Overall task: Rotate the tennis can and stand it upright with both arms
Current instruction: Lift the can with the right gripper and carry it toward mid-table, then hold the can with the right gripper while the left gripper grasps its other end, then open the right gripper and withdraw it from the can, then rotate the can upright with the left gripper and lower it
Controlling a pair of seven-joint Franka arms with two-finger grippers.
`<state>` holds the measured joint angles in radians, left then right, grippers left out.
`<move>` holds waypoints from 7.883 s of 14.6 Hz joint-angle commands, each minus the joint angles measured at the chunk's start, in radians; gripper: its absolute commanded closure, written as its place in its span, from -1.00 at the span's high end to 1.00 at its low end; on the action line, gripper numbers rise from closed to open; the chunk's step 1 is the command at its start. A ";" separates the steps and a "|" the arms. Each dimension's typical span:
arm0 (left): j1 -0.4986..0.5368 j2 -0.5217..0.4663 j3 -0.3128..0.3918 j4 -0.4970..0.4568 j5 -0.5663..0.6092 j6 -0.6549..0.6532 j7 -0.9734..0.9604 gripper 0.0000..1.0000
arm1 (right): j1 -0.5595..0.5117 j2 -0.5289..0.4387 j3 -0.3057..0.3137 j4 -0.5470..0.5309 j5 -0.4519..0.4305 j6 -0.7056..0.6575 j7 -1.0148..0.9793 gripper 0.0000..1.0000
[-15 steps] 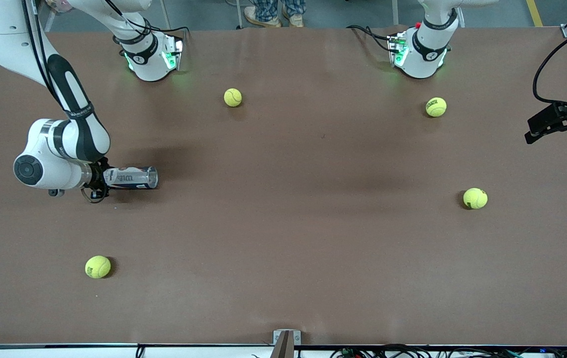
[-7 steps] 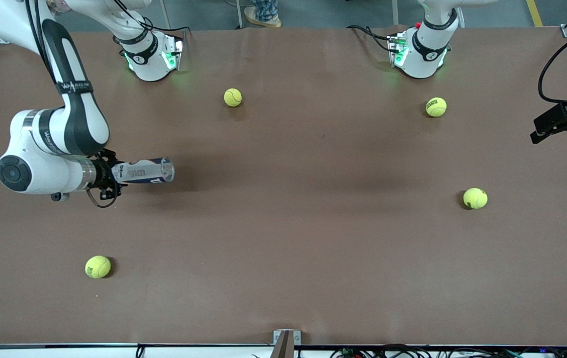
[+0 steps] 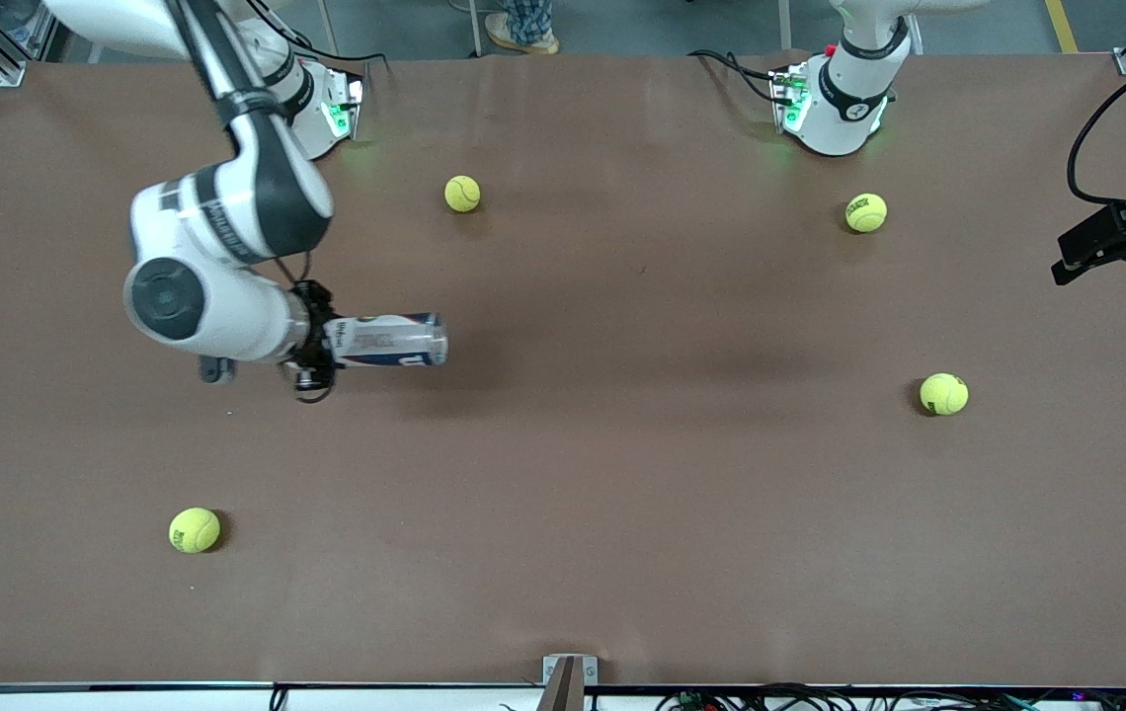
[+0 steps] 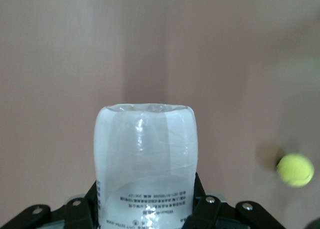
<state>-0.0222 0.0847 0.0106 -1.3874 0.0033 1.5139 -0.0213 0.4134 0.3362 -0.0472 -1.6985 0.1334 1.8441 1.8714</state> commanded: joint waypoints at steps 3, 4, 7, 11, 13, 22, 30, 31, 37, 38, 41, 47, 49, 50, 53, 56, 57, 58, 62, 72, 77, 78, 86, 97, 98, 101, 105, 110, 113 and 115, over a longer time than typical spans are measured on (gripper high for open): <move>0.007 -0.009 -0.001 0.002 -0.014 -0.009 0.017 1.00 | 0.145 0.176 -0.011 0.143 0.009 0.130 0.213 0.36; 0.007 -0.009 -0.001 0.002 -0.014 -0.009 0.017 1.00 | 0.171 0.222 -0.011 0.173 0.008 0.157 0.274 0.36; 0.005 -0.009 -0.003 -0.001 -0.013 -0.014 0.015 1.00 | 0.249 0.354 -0.011 0.316 0.002 0.178 0.357 0.36; 0.005 -0.009 -0.004 -0.001 -0.013 -0.021 0.014 1.00 | 0.321 0.429 -0.013 0.345 -0.002 0.338 0.374 0.36; 0.002 -0.008 -0.006 -0.001 -0.013 -0.021 0.009 1.00 | 0.364 0.470 -0.016 0.370 -0.008 0.409 0.377 0.36; -0.004 -0.006 -0.038 0.005 -0.006 -0.021 -0.006 1.00 | 0.467 0.641 -0.022 0.530 -0.192 0.420 0.381 0.36; -0.032 0.124 -0.067 -0.010 -0.011 -0.059 -0.009 1.00 | 0.475 0.653 -0.023 0.546 -0.196 0.414 0.354 1.00; -0.030 0.148 -0.069 -0.010 -0.013 -0.086 -0.006 1.00 | 0.475 0.652 -0.023 0.548 -0.196 0.409 0.354 1.00; -0.061 0.266 -0.077 -0.070 -0.020 -0.127 -0.011 1.00 | 0.475 0.627 -0.016 0.600 -0.195 0.287 0.354 1.00; -0.061 0.279 -0.077 -0.070 -0.052 -0.120 -0.011 1.00 | 0.475 0.615 -0.013 0.600 -0.193 0.268 0.356 1.00; -0.036 0.299 -0.077 -0.090 -0.209 -0.087 -0.011 1.00 | 0.473 0.586 -0.010 0.623 -0.187 0.163 0.351 1.00; 0.015 0.277 -0.077 -0.349 -0.595 0.168 0.007 1.00 | 0.394 0.518 -0.011 0.640 -0.180 0.064 0.133 1.00; 0.008 0.277 -0.084 -0.436 -0.736 0.268 0.030 1.00 | 0.343 0.462 -0.013 0.629 -0.176 0.023 -0.042 1.00; 0.008 0.277 -0.096 -0.471 -0.806 0.311 0.059 1.00 | 0.311 0.451 -0.013 0.629 -0.175 -0.024 -0.117 1.00; 0.007 0.288 -0.130 -0.588 -1.045 0.452 0.225 1.00 | 0.227 0.405 -0.013 0.597 -0.175 -0.072 -0.340 1.00; 0.004 0.329 -0.162 -0.695 -1.317 0.546 0.494 1.00 | 0.138 0.321 -0.011 0.495 -0.170 -0.063 -0.547 1.00; 0.002 0.351 -0.165 -0.717 -1.395 0.555 0.580 1.00 | 0.098 0.293 -0.011 0.464 -0.160 -0.063 -0.639 1.00; -0.005 0.377 -0.167 -0.732 -1.465 0.561 0.662 1.00 | 0.062 0.267 -0.011 0.432 -0.155 -0.063 -0.729 1.00; -0.070 0.477 -0.170 -0.733 -1.748 0.591 0.895 0.99 | -0.115 0.169 -0.011 0.332 -0.138 -0.069 -1.158 1.00; -0.114 0.575 -0.172 -0.653 -1.861 0.591 1.029 -0.76 | -0.406 0.083 -0.025 0.352 -0.140 -0.195 -1.858 1.00; -0.094 0.558 -0.169 -0.621 -1.814 0.583 1.032 -1.00 | -0.429 0.070 -0.025 0.428 -0.158 -0.244 -1.925 1.00; -0.085 0.547 -0.169 -0.605 -1.754 0.582 1.000 -1.00 | -0.430 0.070 -0.026 0.440 -0.158 -0.252 -1.925 1.00; -0.082 0.432 -0.169 -0.365 -1.096 0.497 0.185 -1.00 | -0.450 0.034 -0.023 0.453 -0.150 -0.319 -1.925 1.00; -0.399 0.385 -0.193 -0.010 -0.234 0.436 -0.851 -0.99 | -0.443 -0.193 -0.020 0.254 -0.152 -0.349 -1.931 1.00; -0.457 0.386 -0.190 -0.001 -0.148 0.428 -0.927 -0.99 | -0.443 -0.213 -0.020 0.238 -0.152 -0.342 -1.933 1.00; -0.609 0.435 -0.185 0.036 0.096 0.399 -1.119 -0.99 | -0.438 -0.281 -0.020 0.182 -0.155 -0.338 -1.937 1.00; -0.741 0.529 -0.157 0.086 0.214 0.390 -1.220 -0.99 | -0.438 -0.391 -0.019 0.063 -0.163 -0.304 -1.937 1.00; -0.889 0.601 -0.015 0.108 0.231 0.405 -1.241 -0.99 | -0.438 -0.473 -0.011 0.005 -0.163 -0.310 -1.939 1.00; -0.889 0.600 -0.015 0.108 0.230 0.420 -1.238 -0.92 | -0.439 -0.491 -0.013 0.003 -0.163 -0.312 -1.939 1.00; -0.883 0.598 -0.018 0.108 0.224 0.442 -1.238 -0.50 | -0.443 -0.490 -0.014 0.002 -0.163 -0.306 -1.939 1.00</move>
<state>-0.9044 0.6788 -0.0126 -1.3027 0.2149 1.9471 -1.2561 -0.0204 -0.1209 -0.0658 -1.6506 -0.0182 1.5111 -0.0542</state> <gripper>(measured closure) 0.943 0.000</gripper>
